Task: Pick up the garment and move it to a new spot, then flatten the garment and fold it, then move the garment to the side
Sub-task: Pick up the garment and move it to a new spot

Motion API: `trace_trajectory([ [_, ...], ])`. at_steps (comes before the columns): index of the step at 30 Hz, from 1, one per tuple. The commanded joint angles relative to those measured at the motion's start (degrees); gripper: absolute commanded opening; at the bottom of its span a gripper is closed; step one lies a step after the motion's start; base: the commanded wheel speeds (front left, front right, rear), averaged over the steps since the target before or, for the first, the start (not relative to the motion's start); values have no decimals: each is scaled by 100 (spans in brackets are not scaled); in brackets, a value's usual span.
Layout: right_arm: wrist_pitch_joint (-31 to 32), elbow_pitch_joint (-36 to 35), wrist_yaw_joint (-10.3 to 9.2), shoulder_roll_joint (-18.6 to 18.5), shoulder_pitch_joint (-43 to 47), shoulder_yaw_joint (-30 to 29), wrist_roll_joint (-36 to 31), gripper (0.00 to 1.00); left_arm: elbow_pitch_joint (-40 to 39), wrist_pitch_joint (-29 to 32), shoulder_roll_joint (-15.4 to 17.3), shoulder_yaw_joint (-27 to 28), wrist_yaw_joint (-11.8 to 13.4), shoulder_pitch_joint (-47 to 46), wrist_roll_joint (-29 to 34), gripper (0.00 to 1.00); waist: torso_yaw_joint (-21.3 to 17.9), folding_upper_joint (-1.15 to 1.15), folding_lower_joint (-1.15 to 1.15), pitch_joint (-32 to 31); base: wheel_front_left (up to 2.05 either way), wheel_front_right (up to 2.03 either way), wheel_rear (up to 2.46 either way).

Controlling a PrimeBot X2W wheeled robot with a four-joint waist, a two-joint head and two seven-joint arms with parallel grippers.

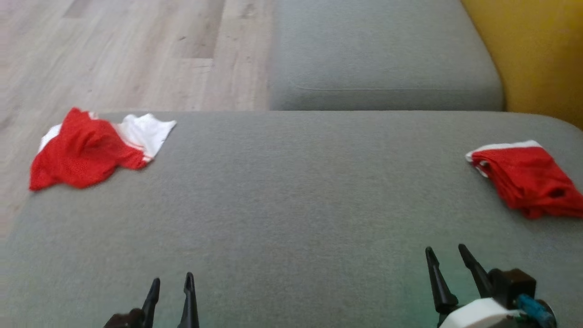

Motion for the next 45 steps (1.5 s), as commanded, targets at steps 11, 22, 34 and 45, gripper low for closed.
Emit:
trace_trajectory([
  [11,-264,-48,37,-27,-253,529,419,100,-354,120,348,219,118,-439,149,100,1708,0,0,7,0,0,0],
  [22,-277,168,37,-27,-857,1177,492,100,-690,-74,379,652,326,-180,83,100,2150,0,0,262,0,0,0],
  [34,-366,211,37,-27,-803,984,436,100,-964,-8,475,808,222,-232,79,100,2195,0,0,284,0,0,0],
  [45,18,-653,37,-27,-1241,548,-180,100,-1561,1007,1913,1617,-139,-2252,111,100,1623,0,0,1411,0,0,0],
])
